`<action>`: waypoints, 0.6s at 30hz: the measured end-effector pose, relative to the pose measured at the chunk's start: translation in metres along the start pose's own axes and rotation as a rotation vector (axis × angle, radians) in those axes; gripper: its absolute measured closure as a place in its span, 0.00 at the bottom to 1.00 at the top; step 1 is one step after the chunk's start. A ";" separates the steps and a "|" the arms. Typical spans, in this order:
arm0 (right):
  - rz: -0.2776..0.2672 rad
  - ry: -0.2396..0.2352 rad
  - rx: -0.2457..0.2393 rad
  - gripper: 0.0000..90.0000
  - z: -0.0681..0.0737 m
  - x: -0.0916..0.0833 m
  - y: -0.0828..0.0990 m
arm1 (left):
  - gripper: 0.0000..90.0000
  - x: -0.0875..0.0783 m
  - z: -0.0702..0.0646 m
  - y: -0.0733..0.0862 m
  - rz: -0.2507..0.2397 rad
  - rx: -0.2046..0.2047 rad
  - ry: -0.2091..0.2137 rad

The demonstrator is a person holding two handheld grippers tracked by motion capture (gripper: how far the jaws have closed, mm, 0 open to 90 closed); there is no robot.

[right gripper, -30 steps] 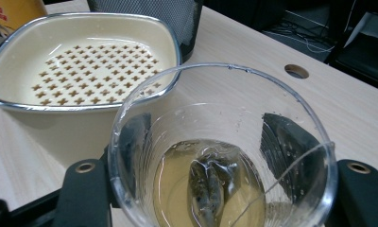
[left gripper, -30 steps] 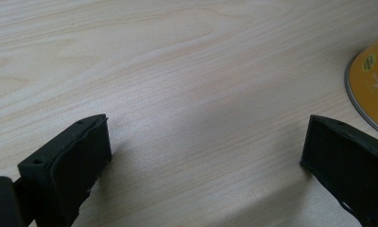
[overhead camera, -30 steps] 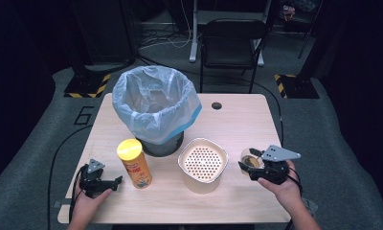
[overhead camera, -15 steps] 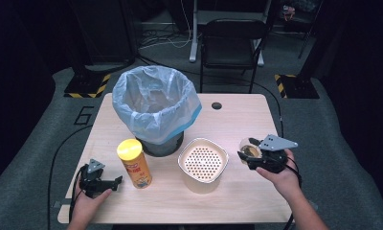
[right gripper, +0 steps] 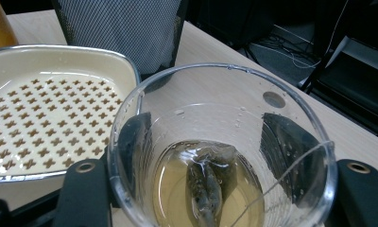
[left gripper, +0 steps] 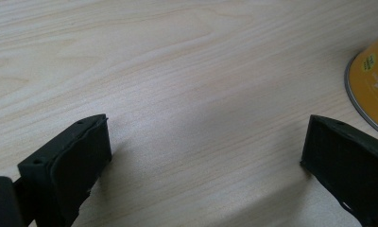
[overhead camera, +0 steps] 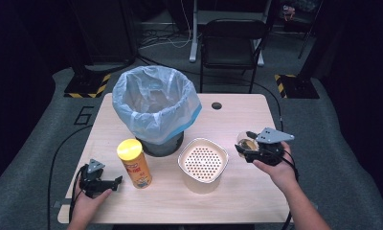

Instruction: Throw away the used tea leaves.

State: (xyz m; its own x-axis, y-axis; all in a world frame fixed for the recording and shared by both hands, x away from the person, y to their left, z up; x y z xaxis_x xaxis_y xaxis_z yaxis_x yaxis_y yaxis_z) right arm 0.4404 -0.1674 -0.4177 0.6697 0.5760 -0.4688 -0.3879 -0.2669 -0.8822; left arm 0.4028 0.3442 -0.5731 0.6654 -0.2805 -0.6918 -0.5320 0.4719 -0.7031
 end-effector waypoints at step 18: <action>-0.021 0.006 -0.074 0.39 0.004 0.022 -0.015 | 0.02 0.000 0.000 0.000 -0.003 -0.003 -0.001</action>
State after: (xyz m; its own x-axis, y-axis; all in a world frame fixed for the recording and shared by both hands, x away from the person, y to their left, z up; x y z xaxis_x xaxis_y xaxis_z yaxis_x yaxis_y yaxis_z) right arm 0.4586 -0.1474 -0.4150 0.6815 0.5772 -0.4499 -0.3257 -0.3112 -0.8928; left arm 0.4030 0.3439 -0.5733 0.6679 -0.2811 -0.6892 -0.5314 0.4682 -0.7060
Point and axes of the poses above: each handheld gripper's, and its own axes: x roughly forward along the jaws, y roughly out of its underside, z roughly to its left, the point moved 6 cm from there along x, roughly forward along the jaws, and after that the axes turned 14 degrees about x, right-handed, at the moved point
